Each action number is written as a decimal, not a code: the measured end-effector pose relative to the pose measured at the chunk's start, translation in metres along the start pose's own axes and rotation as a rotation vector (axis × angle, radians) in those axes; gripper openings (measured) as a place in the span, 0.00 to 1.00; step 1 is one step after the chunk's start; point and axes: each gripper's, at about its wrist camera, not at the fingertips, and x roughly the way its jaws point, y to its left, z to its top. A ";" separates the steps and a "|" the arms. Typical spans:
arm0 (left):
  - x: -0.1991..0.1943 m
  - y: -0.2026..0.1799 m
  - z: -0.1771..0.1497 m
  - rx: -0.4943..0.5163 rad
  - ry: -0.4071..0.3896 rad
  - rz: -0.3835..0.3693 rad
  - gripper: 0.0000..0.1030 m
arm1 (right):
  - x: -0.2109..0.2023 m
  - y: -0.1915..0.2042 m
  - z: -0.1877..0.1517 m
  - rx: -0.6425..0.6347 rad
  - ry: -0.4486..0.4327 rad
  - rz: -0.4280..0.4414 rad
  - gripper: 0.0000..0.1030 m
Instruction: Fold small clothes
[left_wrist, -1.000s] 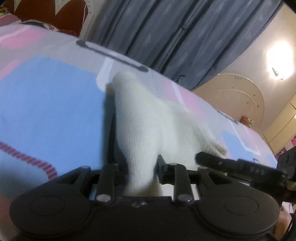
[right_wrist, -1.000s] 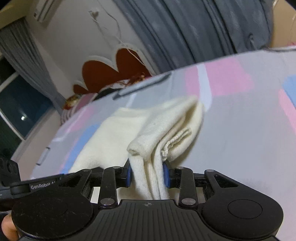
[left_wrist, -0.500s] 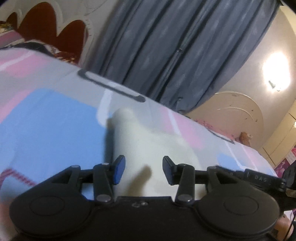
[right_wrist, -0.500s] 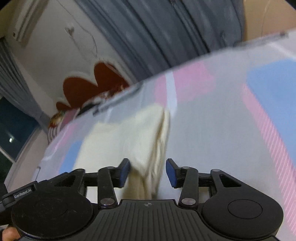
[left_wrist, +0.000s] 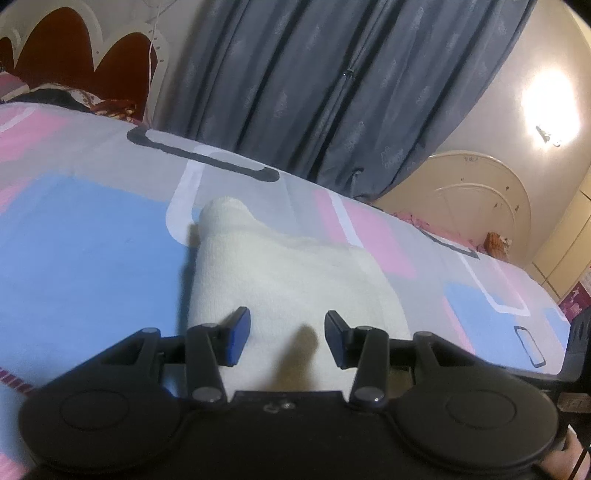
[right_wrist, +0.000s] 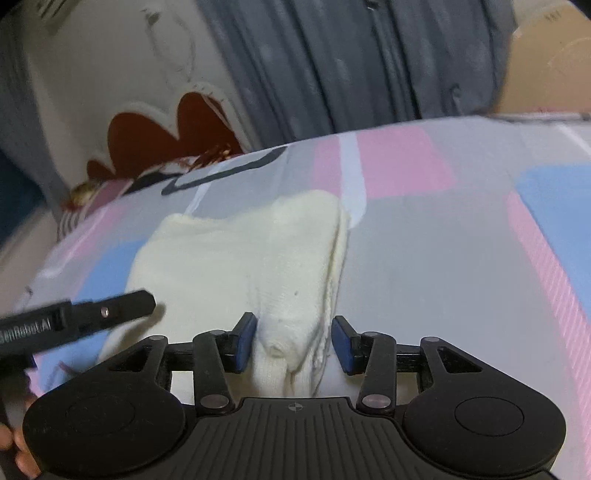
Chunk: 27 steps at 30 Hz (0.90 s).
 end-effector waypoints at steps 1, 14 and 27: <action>-0.005 -0.001 0.000 0.003 -0.002 0.002 0.43 | -0.004 0.005 0.000 -0.022 -0.004 -0.008 0.42; -0.044 -0.014 -0.067 0.128 0.121 0.132 0.48 | -0.054 0.029 -0.073 -0.151 0.075 -0.066 0.37; -0.048 -0.029 -0.071 0.104 0.175 0.254 0.86 | -0.091 0.008 -0.074 -0.001 0.067 -0.031 0.39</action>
